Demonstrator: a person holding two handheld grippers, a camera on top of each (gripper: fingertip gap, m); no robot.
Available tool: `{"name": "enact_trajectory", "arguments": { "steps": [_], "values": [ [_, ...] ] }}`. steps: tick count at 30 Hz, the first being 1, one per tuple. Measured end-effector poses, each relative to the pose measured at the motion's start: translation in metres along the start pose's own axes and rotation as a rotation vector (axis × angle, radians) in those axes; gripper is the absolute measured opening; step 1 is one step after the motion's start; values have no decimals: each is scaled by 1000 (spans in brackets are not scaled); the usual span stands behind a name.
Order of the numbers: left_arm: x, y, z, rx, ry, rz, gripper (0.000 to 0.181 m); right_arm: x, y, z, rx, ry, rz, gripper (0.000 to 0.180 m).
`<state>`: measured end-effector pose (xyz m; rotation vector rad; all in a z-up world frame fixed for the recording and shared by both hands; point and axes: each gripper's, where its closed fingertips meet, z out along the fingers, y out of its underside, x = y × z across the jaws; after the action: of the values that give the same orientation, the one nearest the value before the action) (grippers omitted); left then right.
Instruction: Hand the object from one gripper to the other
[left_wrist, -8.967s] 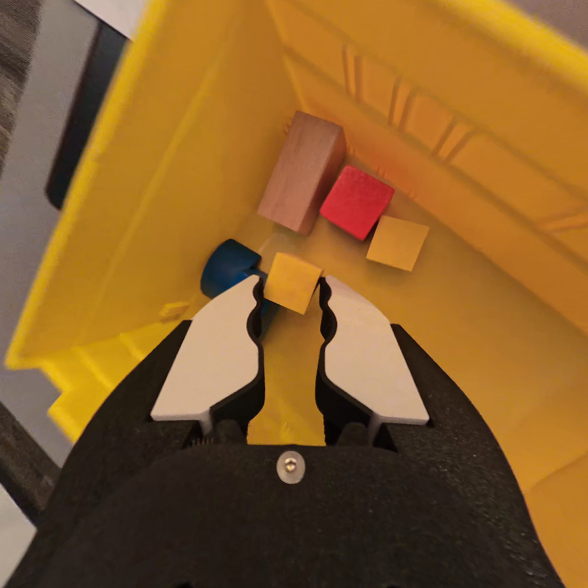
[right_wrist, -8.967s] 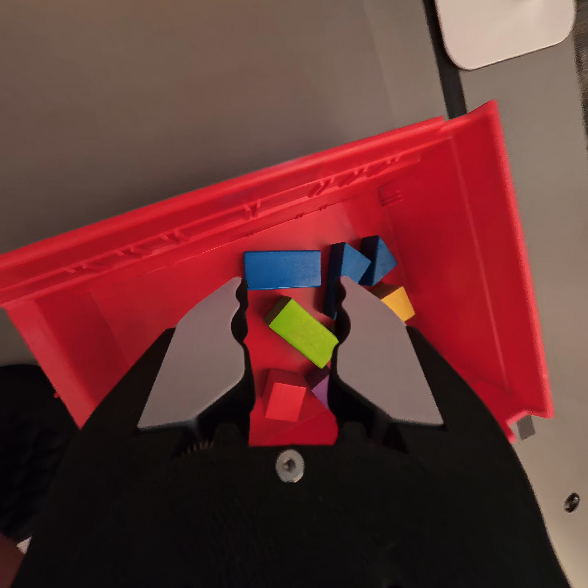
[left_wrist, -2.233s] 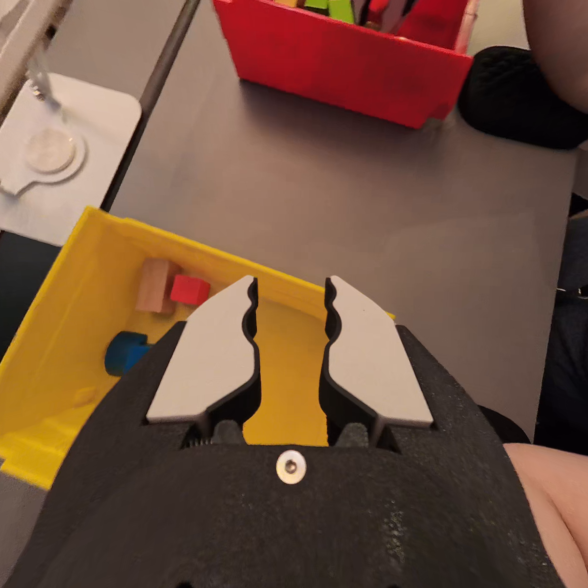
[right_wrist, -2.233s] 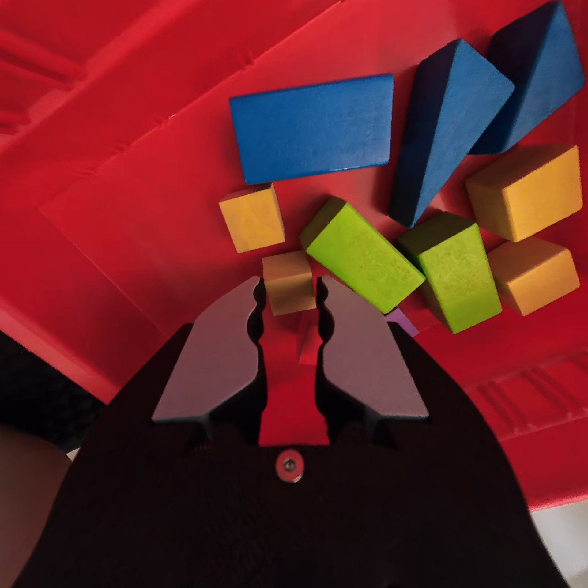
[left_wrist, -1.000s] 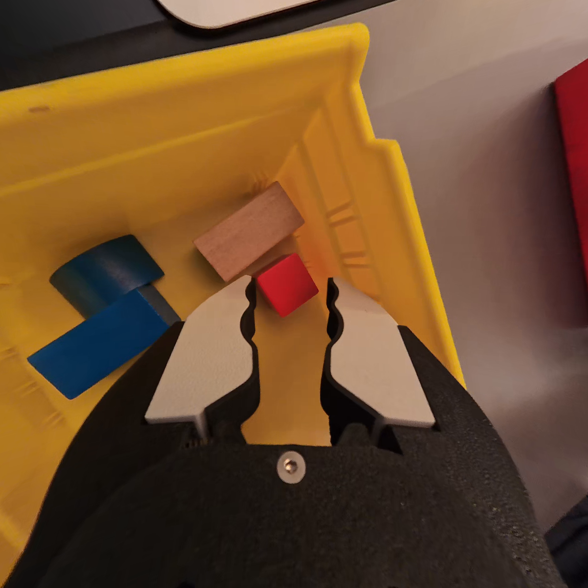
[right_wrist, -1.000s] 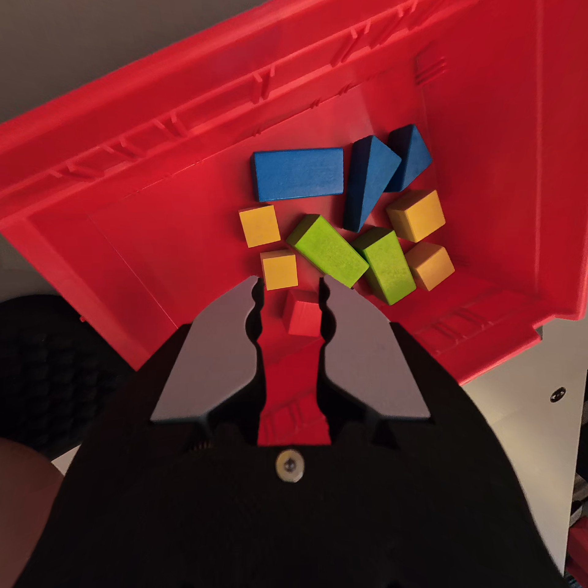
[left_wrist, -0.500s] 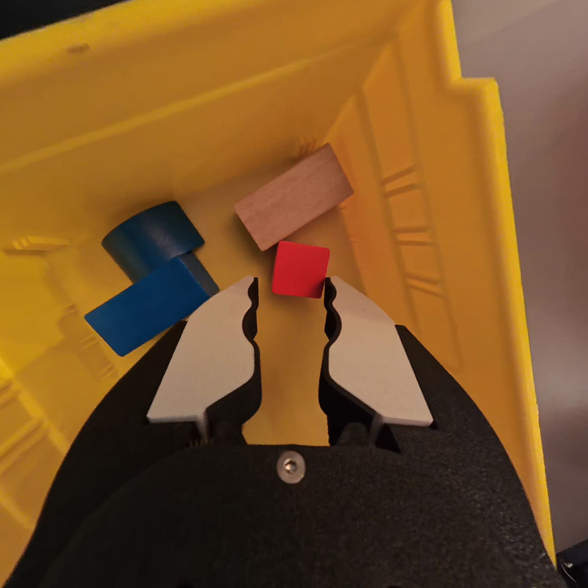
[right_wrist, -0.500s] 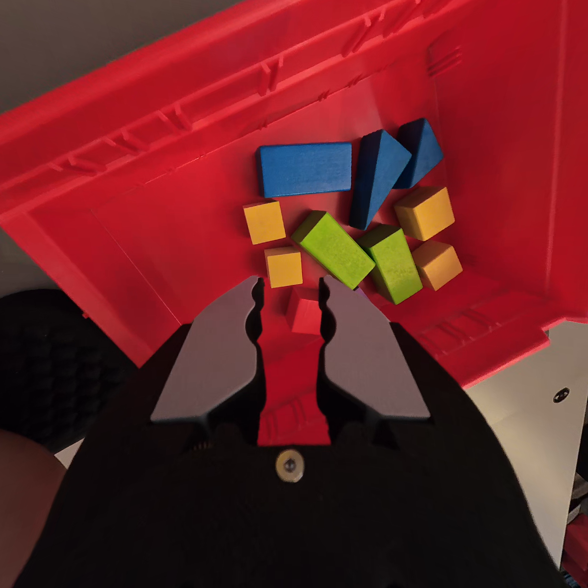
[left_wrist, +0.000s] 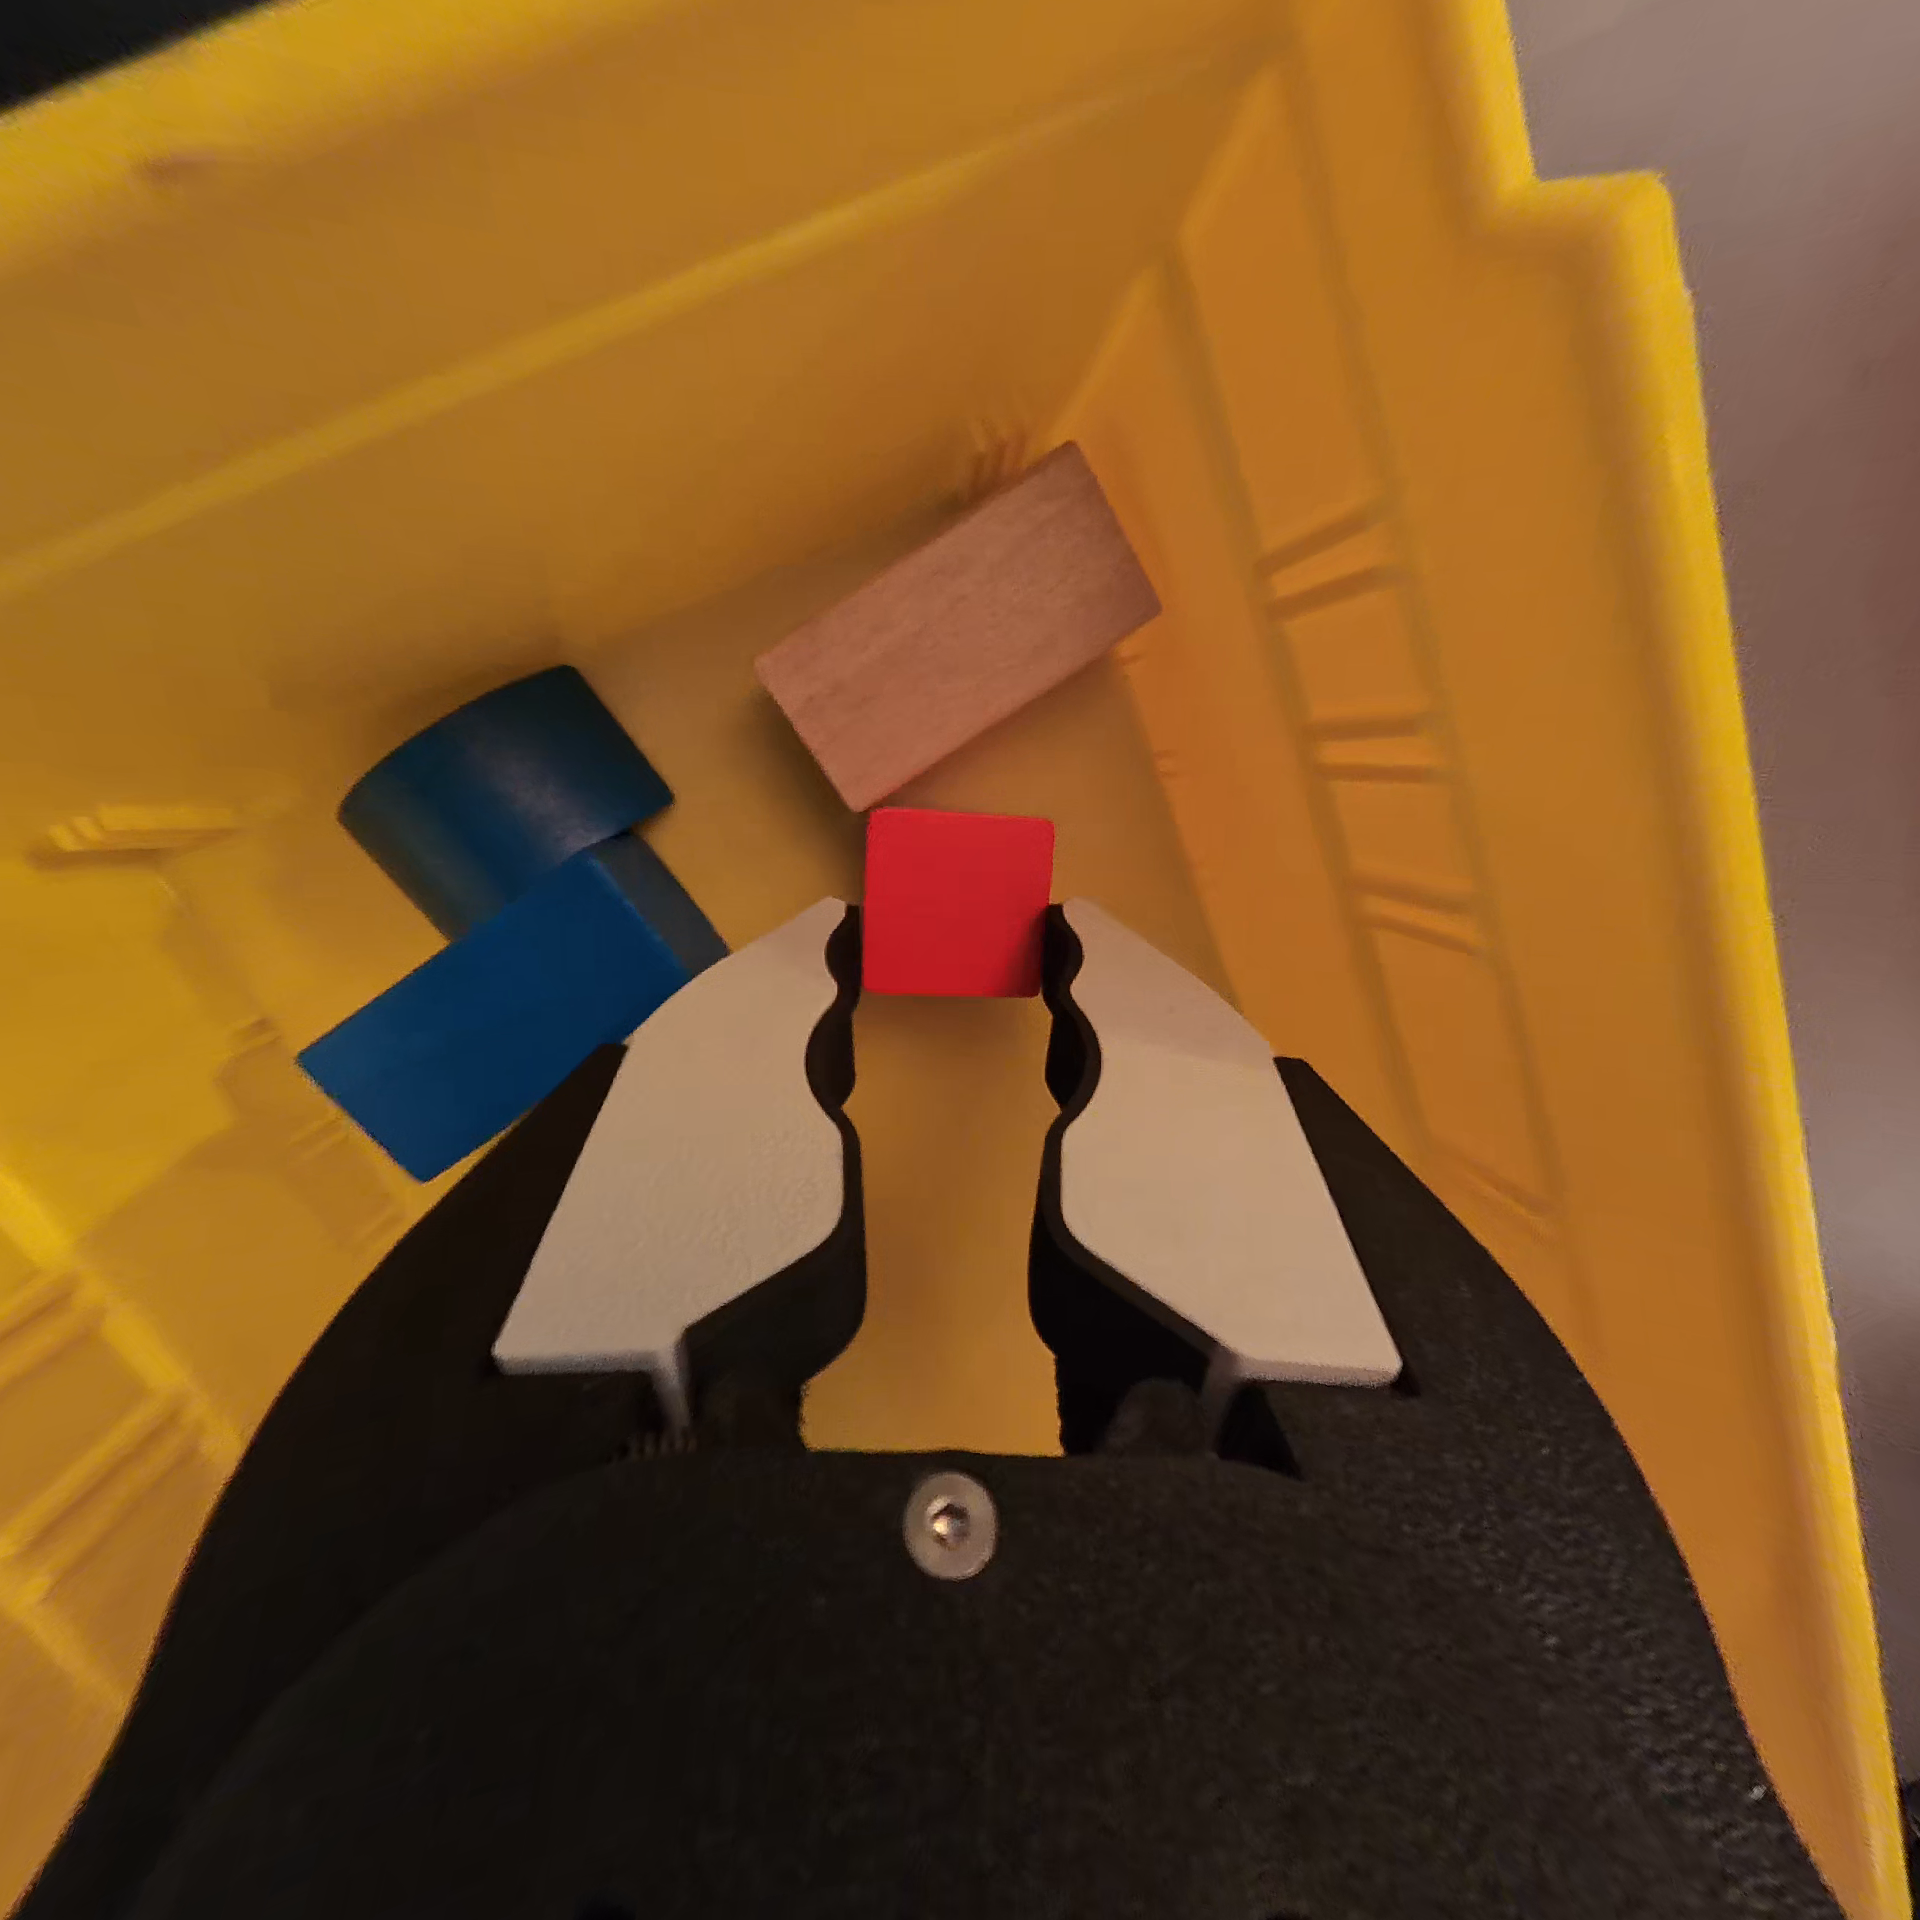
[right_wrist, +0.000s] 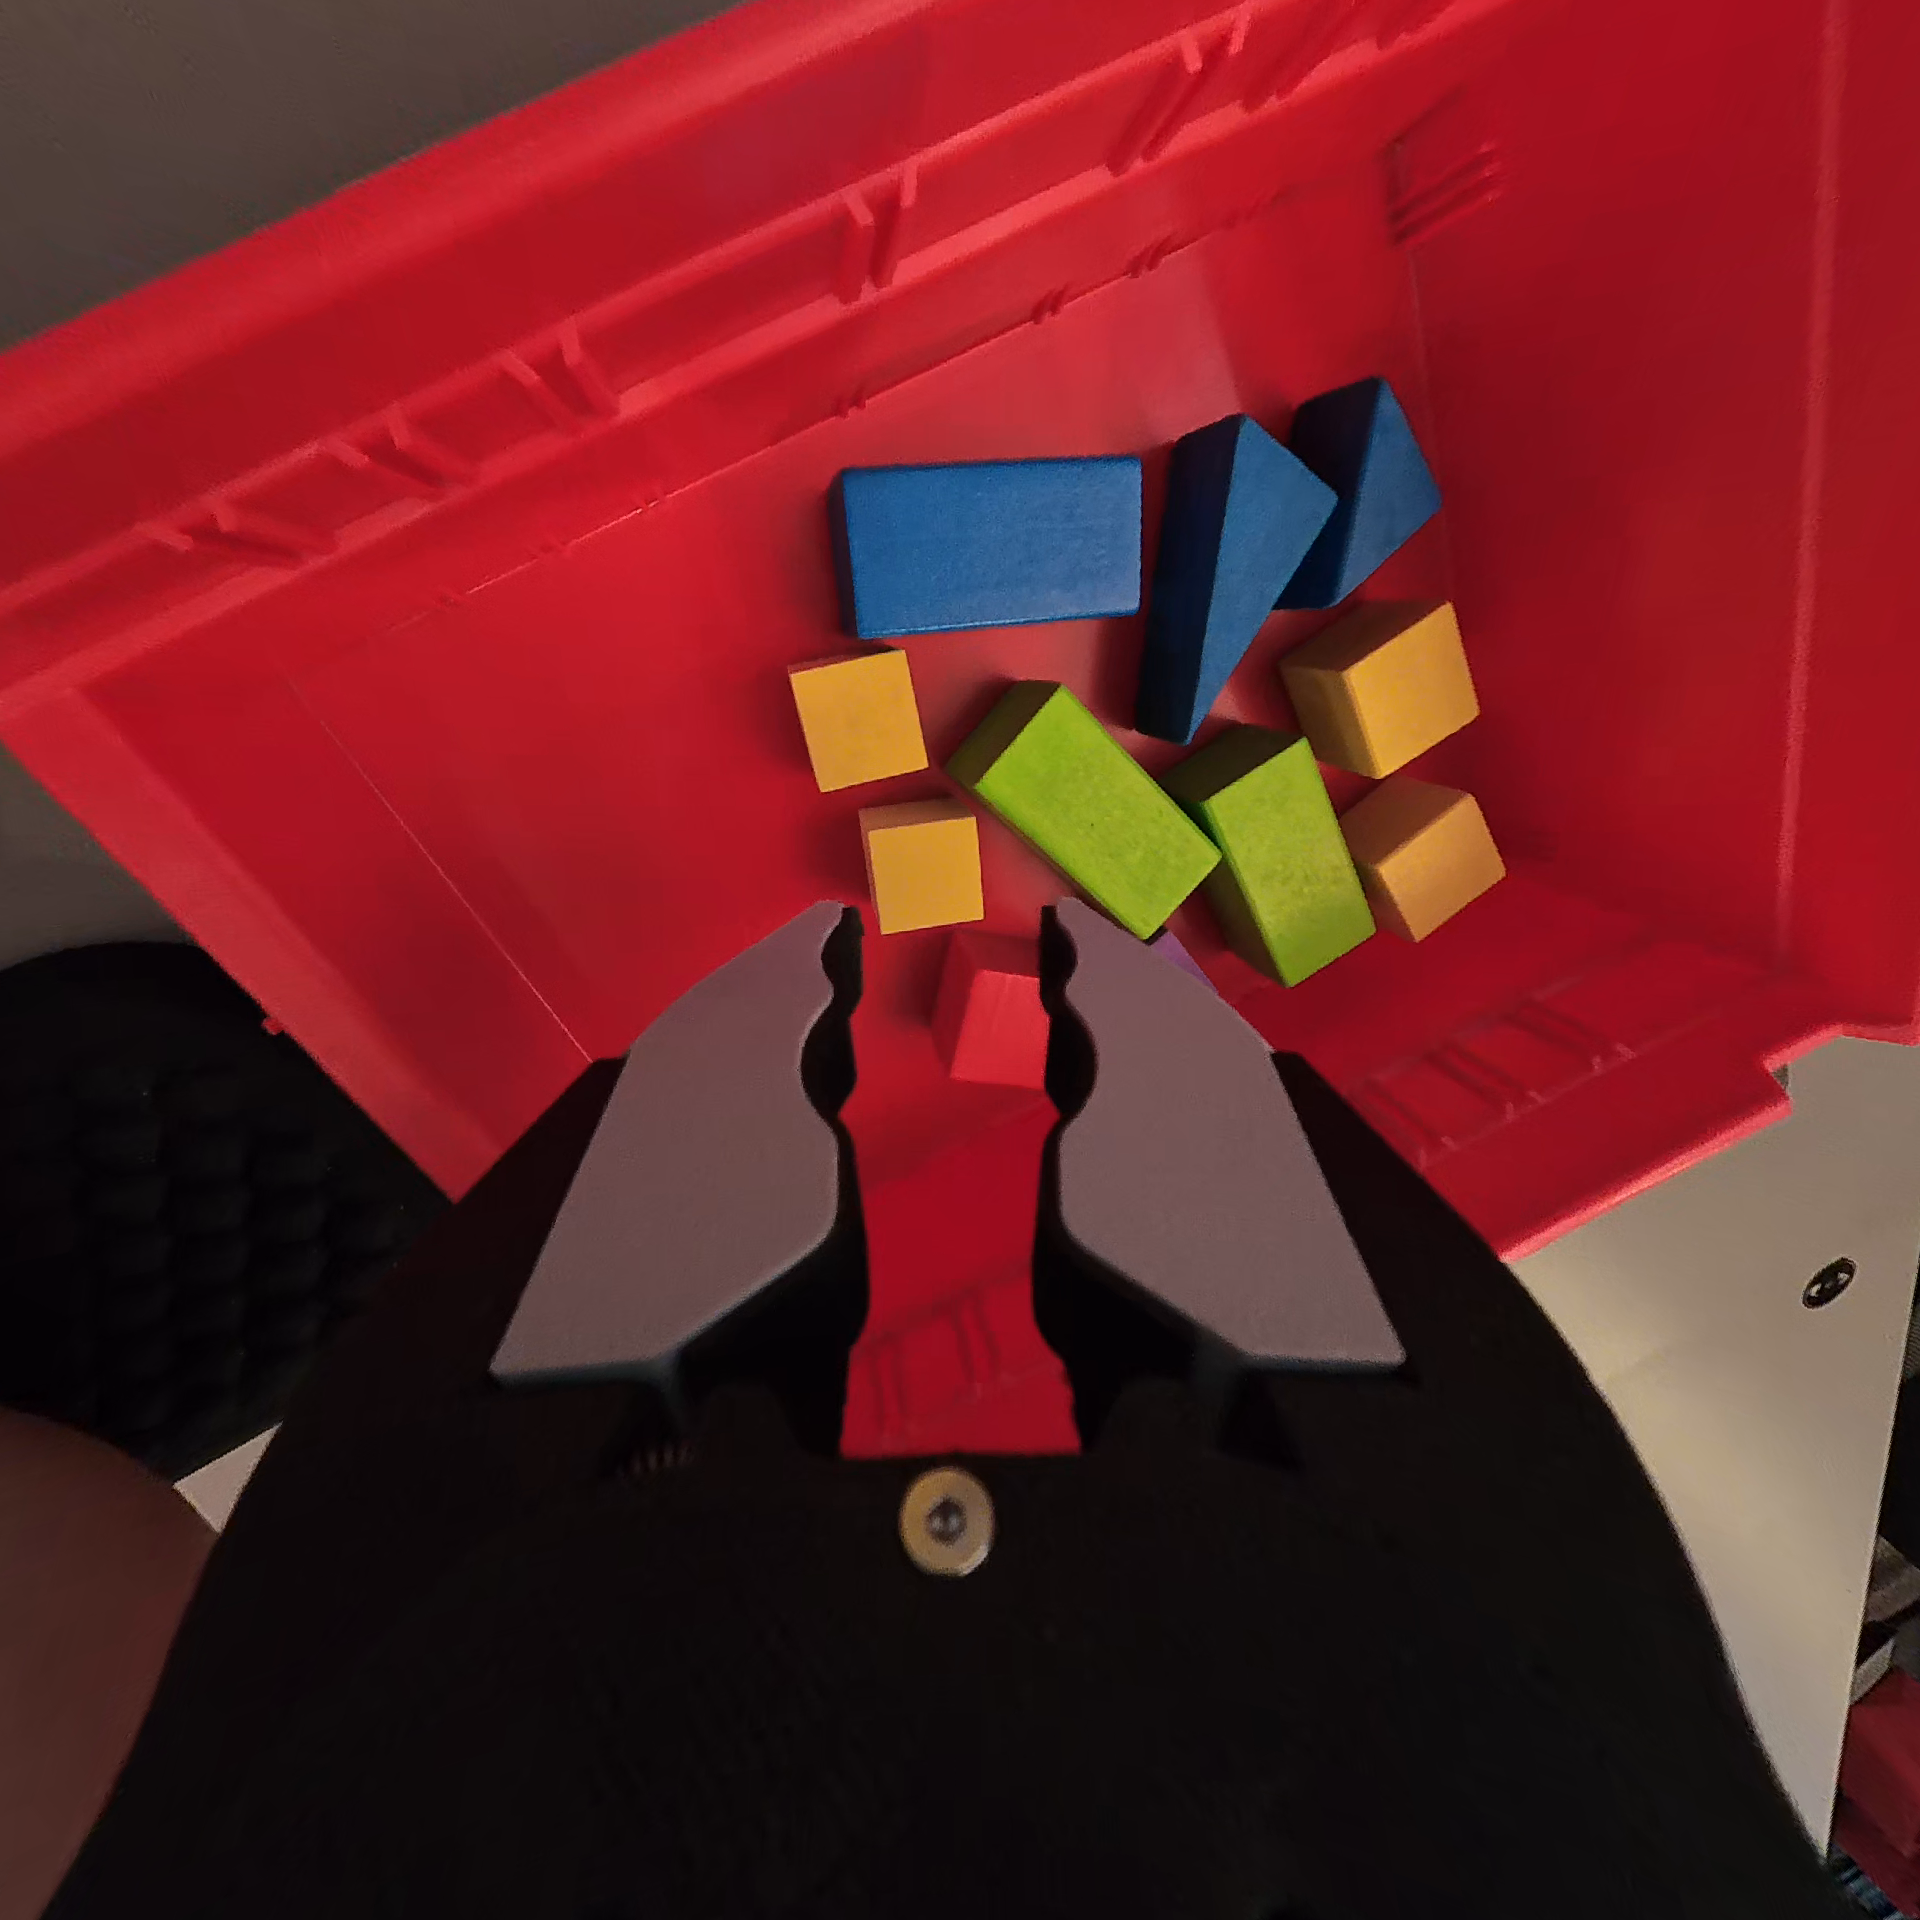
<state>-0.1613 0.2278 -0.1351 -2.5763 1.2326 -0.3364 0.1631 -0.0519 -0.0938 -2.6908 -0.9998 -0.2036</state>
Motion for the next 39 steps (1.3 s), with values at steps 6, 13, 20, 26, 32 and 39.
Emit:
{"name": "enact_trajectory", "arguments": {
  "steps": [6, 13, 20, 26, 32, 39],
  "values": [
    [-2, -10, -49, 142, 60, -11, 33, 4, -9, -18, 39, 76, -14, 28],
    [89, -17, -144, 382, 528, 199, 33, -11, -101, -86, 401, 342, -259, 32],
    [207, 37, -191, 274, 998, 625, 33, -113, -211, -134, 915, 390, -658, 41],
    [239, 66, -191, 135, 1089, 746, 33, -157, -229, -140, 978, 378, -775, 46],
    [250, 75, -186, 81, 1109, 794, 33, -174, -235, -130, 946, 384, -847, 37],
    [243, 70, -191, 147, 1066, 814, 35, -164, -220, -129, 855, 343, -823, 35]
  ]
}}
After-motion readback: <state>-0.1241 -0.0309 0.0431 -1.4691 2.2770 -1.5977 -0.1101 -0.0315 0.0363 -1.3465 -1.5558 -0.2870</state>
